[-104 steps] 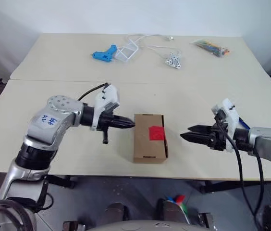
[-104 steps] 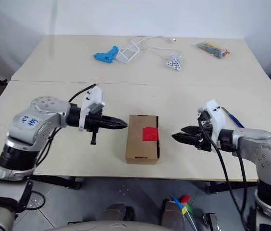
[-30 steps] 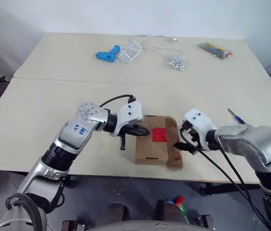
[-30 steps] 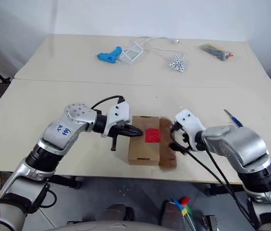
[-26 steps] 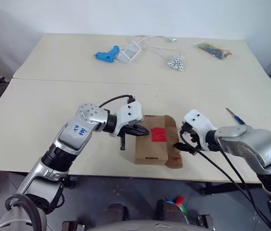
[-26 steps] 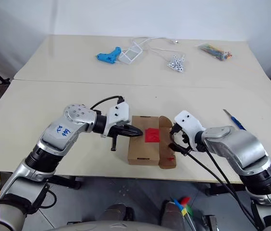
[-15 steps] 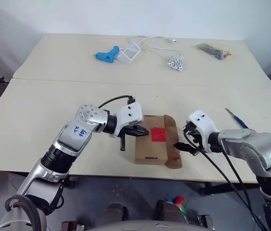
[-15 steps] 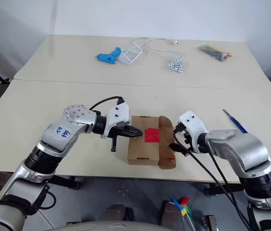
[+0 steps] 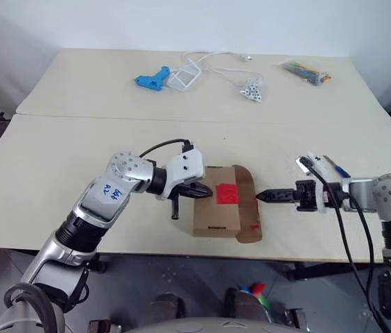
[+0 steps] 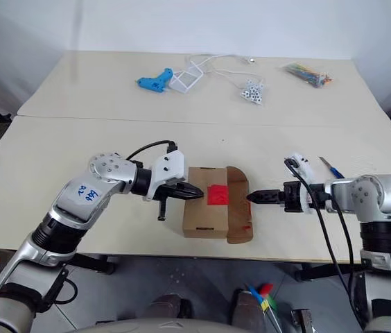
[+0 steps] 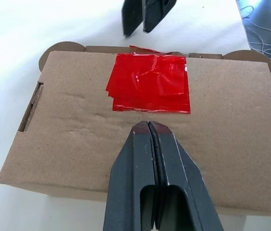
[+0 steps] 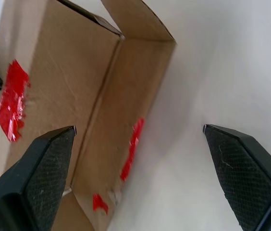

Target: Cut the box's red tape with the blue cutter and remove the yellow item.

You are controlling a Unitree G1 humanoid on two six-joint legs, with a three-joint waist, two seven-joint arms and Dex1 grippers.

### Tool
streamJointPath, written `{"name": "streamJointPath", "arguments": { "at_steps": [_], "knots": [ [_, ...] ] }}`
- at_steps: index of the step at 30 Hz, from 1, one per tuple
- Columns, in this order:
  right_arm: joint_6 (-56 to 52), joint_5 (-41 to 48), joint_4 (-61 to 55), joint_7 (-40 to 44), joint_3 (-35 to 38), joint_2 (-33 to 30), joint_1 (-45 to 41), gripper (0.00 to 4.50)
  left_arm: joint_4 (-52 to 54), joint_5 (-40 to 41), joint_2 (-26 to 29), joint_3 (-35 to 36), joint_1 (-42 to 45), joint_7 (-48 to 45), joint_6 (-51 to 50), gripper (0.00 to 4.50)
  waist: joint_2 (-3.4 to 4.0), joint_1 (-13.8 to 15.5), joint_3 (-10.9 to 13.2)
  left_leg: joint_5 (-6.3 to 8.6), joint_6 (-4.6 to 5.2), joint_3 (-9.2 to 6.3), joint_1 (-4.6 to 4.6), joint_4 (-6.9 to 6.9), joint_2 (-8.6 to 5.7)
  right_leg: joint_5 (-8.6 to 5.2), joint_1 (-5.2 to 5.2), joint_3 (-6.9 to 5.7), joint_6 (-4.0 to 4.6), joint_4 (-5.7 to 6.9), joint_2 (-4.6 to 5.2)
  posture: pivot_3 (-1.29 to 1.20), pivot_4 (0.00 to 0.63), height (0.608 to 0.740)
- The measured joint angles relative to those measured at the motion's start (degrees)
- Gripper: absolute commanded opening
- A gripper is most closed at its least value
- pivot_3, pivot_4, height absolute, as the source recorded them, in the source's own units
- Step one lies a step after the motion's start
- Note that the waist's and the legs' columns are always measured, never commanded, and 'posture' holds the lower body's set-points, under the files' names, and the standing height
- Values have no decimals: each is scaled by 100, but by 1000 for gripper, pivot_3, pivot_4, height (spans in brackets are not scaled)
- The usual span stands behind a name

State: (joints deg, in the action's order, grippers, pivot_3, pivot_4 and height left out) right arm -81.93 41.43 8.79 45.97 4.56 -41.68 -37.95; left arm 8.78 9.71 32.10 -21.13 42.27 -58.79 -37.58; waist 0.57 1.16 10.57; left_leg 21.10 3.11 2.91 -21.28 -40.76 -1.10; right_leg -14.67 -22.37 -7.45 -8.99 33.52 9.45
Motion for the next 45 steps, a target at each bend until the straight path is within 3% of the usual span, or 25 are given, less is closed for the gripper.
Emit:
{"name": "streamJointPath", "arguments": {
  "at_steps": [2,5,11,20,23,27,32,36,45],
  "knots": [
    [99,-8,58,68,-76,35,-18,4443,12,0,9,5,-2,0,-30,0,0,-1,0,0,0,0,2,0,0,0,1,0,0,1,0,0,150,740],
    [175,-53,61,137,-202,92,-35,3875,38,0,25,18,-7,0,-71,0,2,-16,-1,0,-2,1,3,0,1,0,1,1,0,2,0,0,150,740],
    [4,47,-93,251,-480,373,27,1939,125,1,28,24,-30,7,-96,0,4,-18,-1,1,-5,-1,0,5,0,0,-5,0,0,3,-1,0,150,740],
    [-147,63,-33,299,-495,377,38,1939,147,3,20,15,-38,12,-114,0,4,-15,-1,0,-6,-2,3,19,0,0,-5,-5,0,1,-2,0,150,740],
    [-51,35,157,355,-527,399,34,1332,136,2,20,15,-37,18,-114,0,3,-17,-2,0,-6,-1,7,19,0,0,-2,-5,0,1,-3,0,150,740],
    [13,13,372,351,-537,413,6,35,123,3,16,11,-39,37,-111,0,4,-17,-2,-1,-7,1,9,19,0,0,-1,-2,0,2,-2,0,150,740],
    [-260,50,329,302,-355,378,-1,35,-43,1,-143,19,-37,71,1,0,4,30,-7,-1,-6,-3,8,18,-3,0,1,-1,0,-1,1,0,150,740],
    [-752,133,246,145,-35,167,-21,35,-389,-26,-631,39,-35,316,367,0,9,110,-4,-3,-1,-20,-8,13,-19,0,0,-1,0,-6,12,0,150,740],
    [-1036,1247,37,-75,-162,-1608,-299,35,-1459,-180,-1821,35,23,955,1658,0,32,171,12,-3,2,-13,-37,14,-18,2,-18,-23,-3,-29,11,0,150,740]
  ]
}}
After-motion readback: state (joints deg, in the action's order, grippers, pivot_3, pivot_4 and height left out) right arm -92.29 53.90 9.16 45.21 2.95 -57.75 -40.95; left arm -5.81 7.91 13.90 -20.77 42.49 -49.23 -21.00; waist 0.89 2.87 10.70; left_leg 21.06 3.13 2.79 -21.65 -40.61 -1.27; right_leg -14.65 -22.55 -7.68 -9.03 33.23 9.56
